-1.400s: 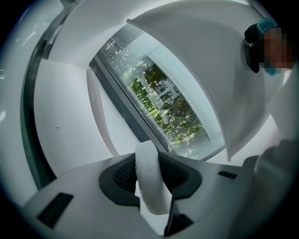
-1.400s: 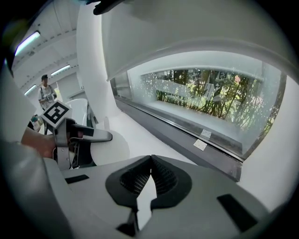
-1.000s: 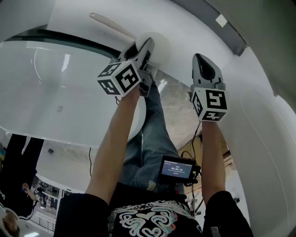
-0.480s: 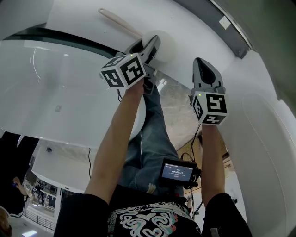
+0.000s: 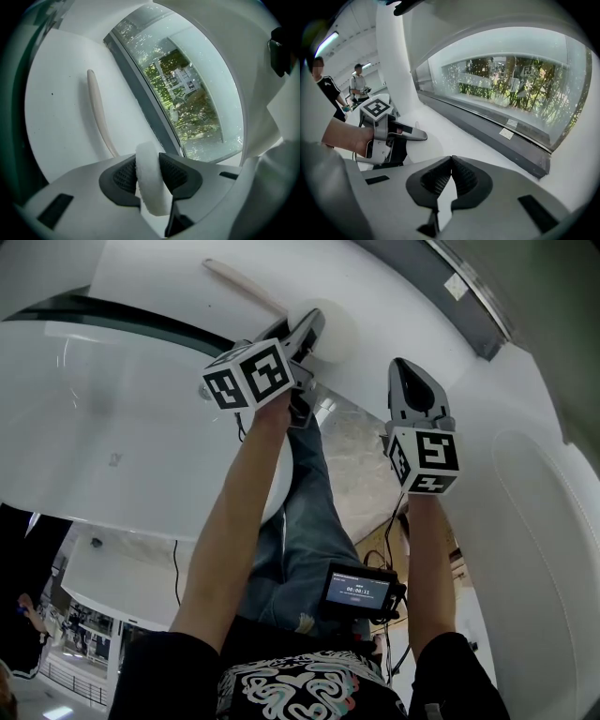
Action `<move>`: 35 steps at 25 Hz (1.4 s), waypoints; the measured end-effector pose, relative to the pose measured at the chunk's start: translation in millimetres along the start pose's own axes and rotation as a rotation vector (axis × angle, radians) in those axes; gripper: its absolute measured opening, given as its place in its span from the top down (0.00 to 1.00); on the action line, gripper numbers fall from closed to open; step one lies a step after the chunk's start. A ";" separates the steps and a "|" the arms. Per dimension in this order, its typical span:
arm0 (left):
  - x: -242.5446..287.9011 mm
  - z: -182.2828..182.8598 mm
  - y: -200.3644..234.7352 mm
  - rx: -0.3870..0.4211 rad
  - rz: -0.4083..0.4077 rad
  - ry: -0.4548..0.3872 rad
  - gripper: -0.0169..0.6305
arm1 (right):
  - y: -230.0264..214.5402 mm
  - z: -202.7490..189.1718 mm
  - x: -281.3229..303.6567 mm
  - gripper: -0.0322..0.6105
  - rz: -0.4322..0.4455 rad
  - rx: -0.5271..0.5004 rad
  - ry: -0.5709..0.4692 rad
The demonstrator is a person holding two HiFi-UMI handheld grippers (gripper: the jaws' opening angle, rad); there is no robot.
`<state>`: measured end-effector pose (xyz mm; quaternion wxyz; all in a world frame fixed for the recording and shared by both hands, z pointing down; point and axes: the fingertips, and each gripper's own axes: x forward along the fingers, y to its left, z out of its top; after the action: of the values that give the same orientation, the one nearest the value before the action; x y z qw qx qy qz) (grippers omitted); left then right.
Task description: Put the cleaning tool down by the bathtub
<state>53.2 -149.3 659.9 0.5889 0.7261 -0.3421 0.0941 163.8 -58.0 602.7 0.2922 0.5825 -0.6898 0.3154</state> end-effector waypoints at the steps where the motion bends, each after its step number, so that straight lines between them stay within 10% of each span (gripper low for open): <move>1: 0.6 -0.4 0.8 -0.004 0.003 0.002 0.77 | -0.5 0.4 -0.1 0.91 -0.001 -0.001 0.000; 35: 13.7 -19.2 4.1 0.102 0.069 0.120 0.68 | 3.5 4.3 -1.6 0.91 0.019 -0.010 0.009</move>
<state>66.0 -137.2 676.1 0.5669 0.7361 -0.3259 0.1750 160.5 -59.9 598.4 0.2950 0.5730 -0.6955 0.3175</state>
